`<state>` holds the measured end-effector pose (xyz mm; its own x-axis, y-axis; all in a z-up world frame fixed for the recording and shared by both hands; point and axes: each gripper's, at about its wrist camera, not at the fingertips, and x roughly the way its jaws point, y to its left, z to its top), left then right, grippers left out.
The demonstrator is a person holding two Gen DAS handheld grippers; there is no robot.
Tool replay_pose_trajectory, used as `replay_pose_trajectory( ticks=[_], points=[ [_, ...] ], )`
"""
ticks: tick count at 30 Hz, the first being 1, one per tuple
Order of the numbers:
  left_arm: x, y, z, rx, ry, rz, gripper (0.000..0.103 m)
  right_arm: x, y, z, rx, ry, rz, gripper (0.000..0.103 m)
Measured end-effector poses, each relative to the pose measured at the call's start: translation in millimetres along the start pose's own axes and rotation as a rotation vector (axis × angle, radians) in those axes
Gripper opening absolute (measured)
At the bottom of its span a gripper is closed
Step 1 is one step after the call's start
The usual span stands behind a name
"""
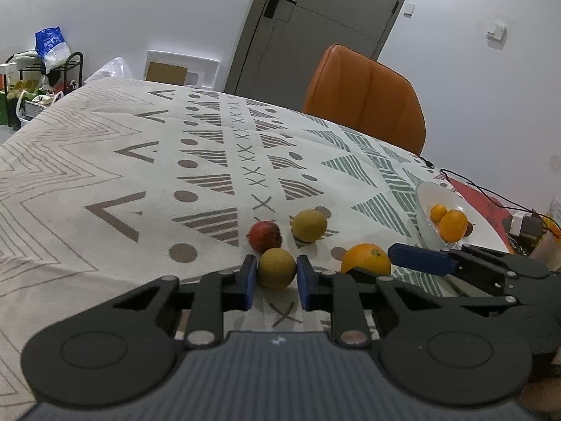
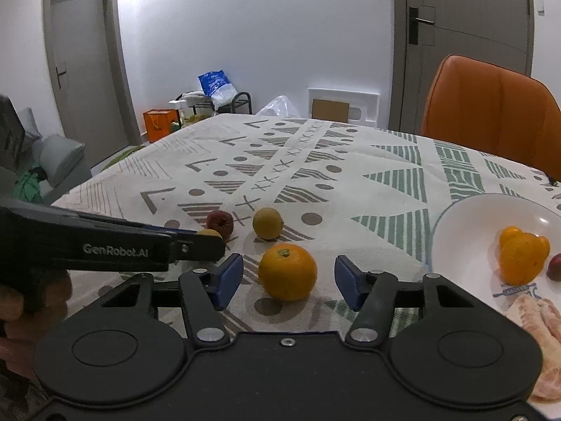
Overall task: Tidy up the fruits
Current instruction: 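Grasp a yellow-green fruit with the left tool while the right tool grasps another large orange, then carry the yellow-green fruit with the left tool while the right tool carries the orange to the plate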
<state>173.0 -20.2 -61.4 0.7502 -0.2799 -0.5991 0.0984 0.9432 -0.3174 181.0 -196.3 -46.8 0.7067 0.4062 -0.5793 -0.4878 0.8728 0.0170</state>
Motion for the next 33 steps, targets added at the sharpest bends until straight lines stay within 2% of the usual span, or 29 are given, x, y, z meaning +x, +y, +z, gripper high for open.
replay_pose_trajectory(
  ticks=[6,9,22,33],
  points=[
    [-8.6,3.5,2.5,-0.006,-0.015,0.012,0.023,8.2,1.6,-1.9,-0.005,0.017,-0.006,0.04],
    [-12.4,5.0,2.7,-0.007,-0.021,0.018,0.023,8.2,3.1,-2.4,-0.012,0.007,-0.016,0.037],
    [-25.6,1.3,4.6,-0.004,-0.048,0.034,0.023,-20.5,-2.4,4.8,-0.008,-0.114,-0.043,0.036],
    [-32.8,-11.9,6.4,0.018,-0.072,0.012,0.023,-45.4,-21.1,1.6,0.016,-0.146,-0.111,0.036]
  ],
)
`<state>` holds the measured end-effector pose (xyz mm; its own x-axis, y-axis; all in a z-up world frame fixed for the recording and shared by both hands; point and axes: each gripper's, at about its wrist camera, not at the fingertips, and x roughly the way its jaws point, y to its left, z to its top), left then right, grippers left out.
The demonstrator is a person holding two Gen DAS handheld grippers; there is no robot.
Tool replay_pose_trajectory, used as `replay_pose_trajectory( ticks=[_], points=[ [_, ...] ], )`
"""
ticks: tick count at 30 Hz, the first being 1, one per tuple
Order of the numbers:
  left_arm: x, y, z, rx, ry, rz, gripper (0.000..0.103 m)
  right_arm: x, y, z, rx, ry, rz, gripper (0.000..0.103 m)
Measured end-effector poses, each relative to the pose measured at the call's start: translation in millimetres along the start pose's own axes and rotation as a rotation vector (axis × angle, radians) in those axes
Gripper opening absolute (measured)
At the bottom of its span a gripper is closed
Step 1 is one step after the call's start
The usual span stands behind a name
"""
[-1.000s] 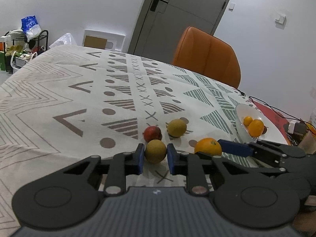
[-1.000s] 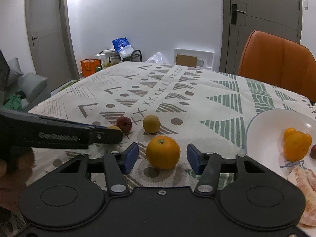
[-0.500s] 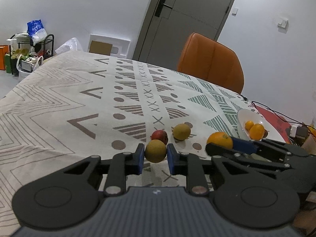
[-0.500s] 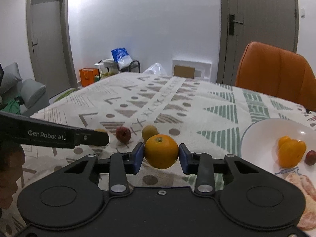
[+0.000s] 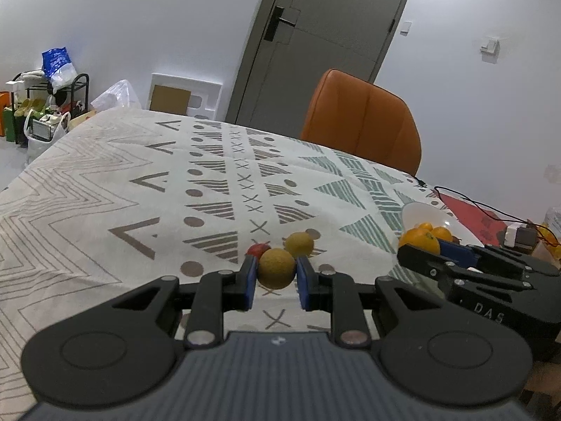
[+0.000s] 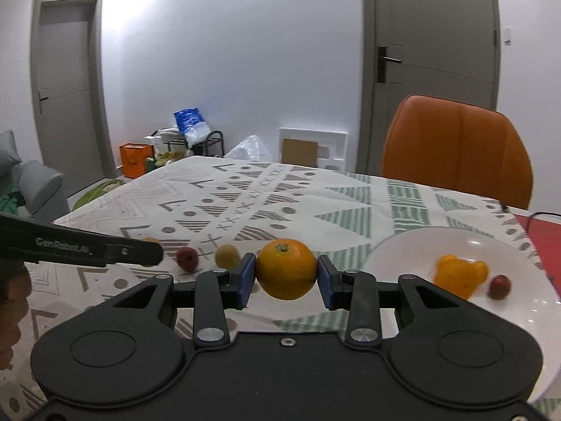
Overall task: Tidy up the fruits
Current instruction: 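Carry the yellow-green fruit with the left tool while the right tool carries the orange to the plate, then open the right tool to set the large orange on the plate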
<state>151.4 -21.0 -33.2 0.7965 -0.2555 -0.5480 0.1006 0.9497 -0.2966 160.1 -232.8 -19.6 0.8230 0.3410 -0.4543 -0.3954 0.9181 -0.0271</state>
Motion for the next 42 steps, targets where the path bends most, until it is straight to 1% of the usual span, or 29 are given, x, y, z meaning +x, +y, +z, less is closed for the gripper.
replay_pose_trajectory(
  ticks=[10,23,26,28,30,31,32,33,34,36,42],
  points=[
    [5.5,-21.6,0.3,0.038,0.006,-0.018,0.023,-17.3,-32.1,-7.0,0.062,-0.02,-0.078,0.036],
    [9.6,-40.6,-1.0,0.072,0.009,-0.023,0.023,-23.9,-61.0,-15.1,0.108,-0.023,-0.133,0.036],
    [10.3,-45.6,-0.9,0.079,0.009,-0.027,0.023,-24.7,-64.9,-17.6,0.118,-0.021,-0.149,0.037],
    [11.6,-49.6,-1.1,0.084,0.01,-0.031,0.023,-26.3,-68.5,-19.1,0.126,-0.028,-0.16,0.046],
    [12.4,-53.2,-1.5,0.09,0.012,-0.035,0.023,-29.5,-69.8,-19.8,0.12,-0.041,-0.162,0.07],
    [12.6,-54.8,-1.6,0.093,0.012,-0.036,0.023,-31.8,-70.1,-20.0,0.118,-0.049,-0.158,0.075],
    [13.1,-57.0,-1.5,0.096,0.012,-0.039,0.023,-33.7,-70.5,-20.1,0.12,-0.054,-0.155,0.083],
    [13.4,-59.7,-1.4,0.099,0.012,-0.041,0.023,-35.4,-70.6,-20.4,0.121,-0.056,-0.155,0.088],
    [13.6,-61.9,-1.5,0.103,0.011,-0.044,0.023,-37.6,-70.4,-20.8,0.121,-0.057,-0.155,0.091],
    [14.5,-67.2,-1.1,0.112,0.011,-0.051,0.023,-42.1,-69.6,-22.1,0.118,-0.057,-0.155,0.103],
    [19.2,-84.9,-3.4,0.14,0.016,-0.076,0.023,-54.0,-70.6,-26.1,0.125,-0.043,-0.157,0.103]
  ],
)
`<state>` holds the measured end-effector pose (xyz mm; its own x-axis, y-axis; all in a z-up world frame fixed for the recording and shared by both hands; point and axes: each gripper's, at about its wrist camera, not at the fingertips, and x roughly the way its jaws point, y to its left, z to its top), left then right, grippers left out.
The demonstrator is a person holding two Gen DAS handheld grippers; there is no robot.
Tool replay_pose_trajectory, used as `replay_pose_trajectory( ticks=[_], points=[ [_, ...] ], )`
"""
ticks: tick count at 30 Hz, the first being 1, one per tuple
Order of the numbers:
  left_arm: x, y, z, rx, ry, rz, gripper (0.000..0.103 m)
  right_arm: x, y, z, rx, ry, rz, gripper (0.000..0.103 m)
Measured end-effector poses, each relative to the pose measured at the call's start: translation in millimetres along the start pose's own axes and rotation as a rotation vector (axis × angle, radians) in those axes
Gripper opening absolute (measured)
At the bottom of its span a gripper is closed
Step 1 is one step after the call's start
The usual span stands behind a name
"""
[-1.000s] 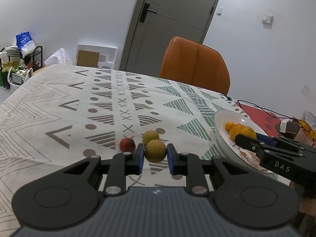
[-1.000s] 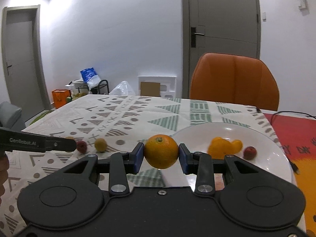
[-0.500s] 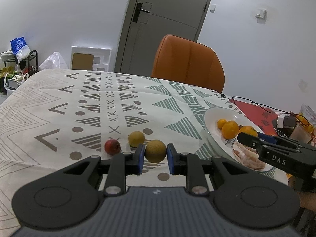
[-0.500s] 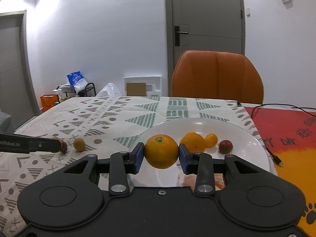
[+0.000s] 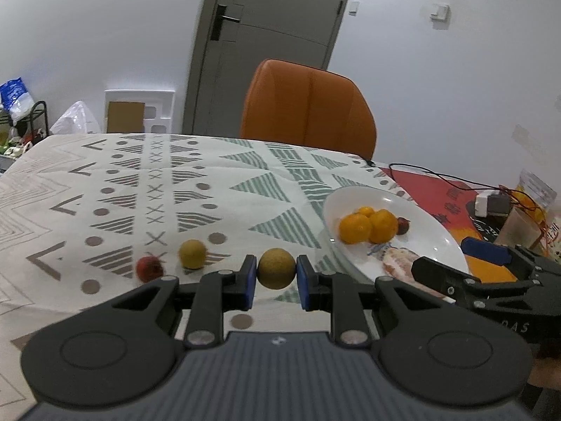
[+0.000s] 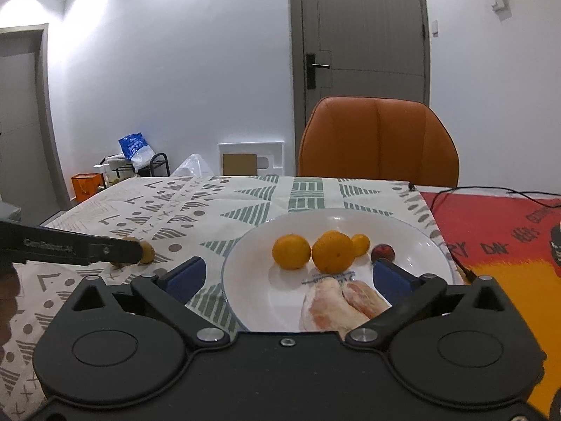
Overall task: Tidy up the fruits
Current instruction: 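Open the right tool to set the large orange on the plate, then withdraw the right tool while the left tool holds the yellow-green fruit over the plate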
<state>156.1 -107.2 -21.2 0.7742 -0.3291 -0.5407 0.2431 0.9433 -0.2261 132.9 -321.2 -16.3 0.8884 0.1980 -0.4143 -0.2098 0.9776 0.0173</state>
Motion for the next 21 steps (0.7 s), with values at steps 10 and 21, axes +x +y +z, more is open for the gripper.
replay_pose_trajectory(
  ticks=[10,21],
  points=[
    [9.4,-27.1,-0.1,0.037,0.01,-0.04,0.023,-19.0,-16.5,-8.1,0.051,0.023,-0.023,0.103],
    [21.0,-52.6,1.7,0.075,0.019,-0.073,0.023,-43.3,-22.0,-18.5,0.053,0.02,-0.084,0.103]
  ],
)
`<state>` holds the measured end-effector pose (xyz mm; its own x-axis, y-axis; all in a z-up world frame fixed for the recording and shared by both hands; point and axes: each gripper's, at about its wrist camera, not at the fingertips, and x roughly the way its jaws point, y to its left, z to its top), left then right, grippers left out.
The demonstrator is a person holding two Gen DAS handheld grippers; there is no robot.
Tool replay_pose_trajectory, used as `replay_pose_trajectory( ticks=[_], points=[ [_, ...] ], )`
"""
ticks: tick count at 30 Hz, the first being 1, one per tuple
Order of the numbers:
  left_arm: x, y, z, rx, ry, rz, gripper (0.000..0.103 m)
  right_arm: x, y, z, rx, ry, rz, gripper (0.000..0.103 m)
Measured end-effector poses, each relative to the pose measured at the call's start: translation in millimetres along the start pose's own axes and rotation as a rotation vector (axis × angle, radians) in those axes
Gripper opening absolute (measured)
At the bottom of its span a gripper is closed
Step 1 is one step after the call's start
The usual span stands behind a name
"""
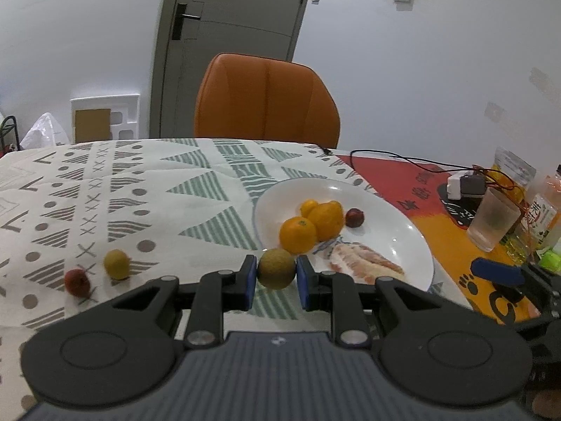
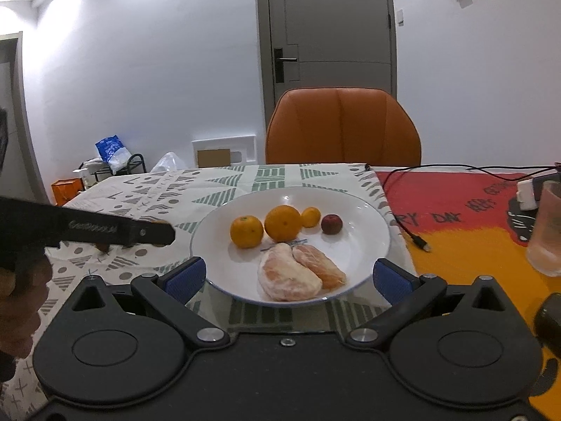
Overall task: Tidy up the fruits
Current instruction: 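Withdraw the right tool while the left tool holds the yellow-green fruit over the plate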
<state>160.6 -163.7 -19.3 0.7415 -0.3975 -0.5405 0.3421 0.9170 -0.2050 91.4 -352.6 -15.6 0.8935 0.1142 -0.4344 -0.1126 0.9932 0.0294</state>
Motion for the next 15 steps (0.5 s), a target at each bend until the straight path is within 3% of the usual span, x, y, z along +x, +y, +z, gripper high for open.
replay_pose_trajectory(
  ticks=[15],
  points=[
    [17.7,-34.4,1.9,0.054,0.01,-0.044,0.023,-22.1,-12.9,-16.7,0.006,0.049,-0.03,0.103]
  ],
)
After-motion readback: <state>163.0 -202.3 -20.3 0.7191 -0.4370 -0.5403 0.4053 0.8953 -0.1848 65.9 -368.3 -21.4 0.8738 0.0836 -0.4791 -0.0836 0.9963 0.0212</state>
